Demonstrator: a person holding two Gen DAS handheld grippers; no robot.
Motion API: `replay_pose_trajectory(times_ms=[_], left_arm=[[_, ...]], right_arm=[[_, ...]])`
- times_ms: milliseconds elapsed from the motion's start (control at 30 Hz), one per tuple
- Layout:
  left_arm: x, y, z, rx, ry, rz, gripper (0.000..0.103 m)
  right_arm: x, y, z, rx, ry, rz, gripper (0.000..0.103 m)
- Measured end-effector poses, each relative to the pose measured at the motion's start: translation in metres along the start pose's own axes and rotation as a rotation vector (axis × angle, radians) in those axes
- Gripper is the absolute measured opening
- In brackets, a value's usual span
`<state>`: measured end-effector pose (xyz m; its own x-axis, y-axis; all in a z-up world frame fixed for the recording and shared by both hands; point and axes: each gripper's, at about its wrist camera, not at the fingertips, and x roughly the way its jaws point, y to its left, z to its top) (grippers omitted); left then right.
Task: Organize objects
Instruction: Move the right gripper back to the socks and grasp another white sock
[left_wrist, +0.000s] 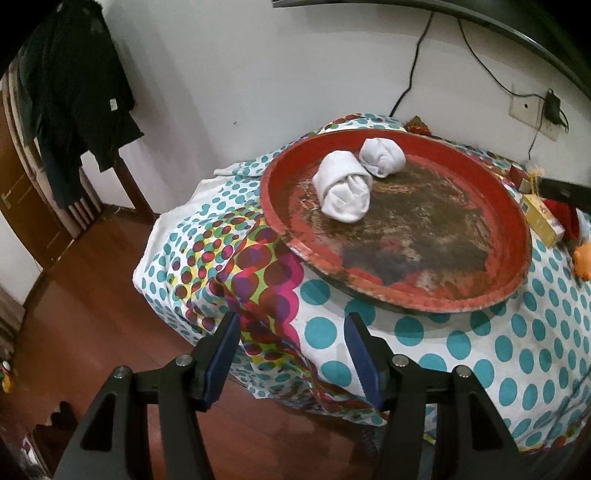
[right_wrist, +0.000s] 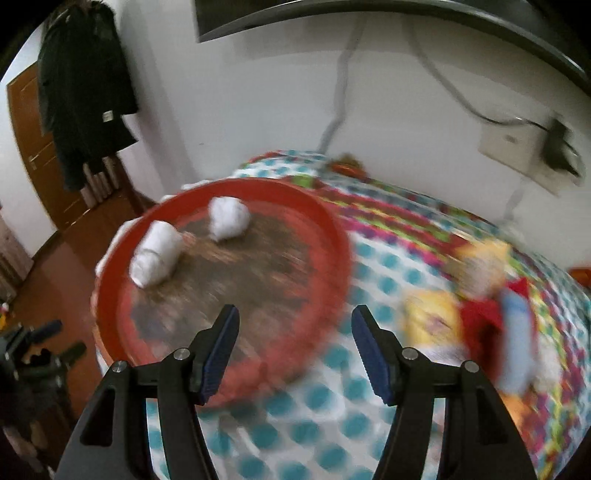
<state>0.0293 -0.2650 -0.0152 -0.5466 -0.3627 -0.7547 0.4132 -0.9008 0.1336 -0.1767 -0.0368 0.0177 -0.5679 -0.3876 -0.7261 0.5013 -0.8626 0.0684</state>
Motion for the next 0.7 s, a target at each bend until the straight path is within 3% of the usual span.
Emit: replay_pose_trajectory(times_ms=[233, 400, 700], left_arm=[[-0.014, -0.021, 0.0, 0.081, -0.043, 0.001, 0.06], [-0.023, -0.038, -0.004, 0.153, -0.082, -0.016, 0.06], [-0.028, -0.069, -0.013, 0.259, -0.096, -0.091, 0.06]], right_arm=[[-0.041, -0.105, -0.048, 0.144, -0.005, -0.172, 0.062], [-0.039, -0.173, -0.072, 0.2, 0.058, -0.289, 0.062], [-0.006, -0.217, -0.082, 0.24, 0.099, -0.349, 0.062]])
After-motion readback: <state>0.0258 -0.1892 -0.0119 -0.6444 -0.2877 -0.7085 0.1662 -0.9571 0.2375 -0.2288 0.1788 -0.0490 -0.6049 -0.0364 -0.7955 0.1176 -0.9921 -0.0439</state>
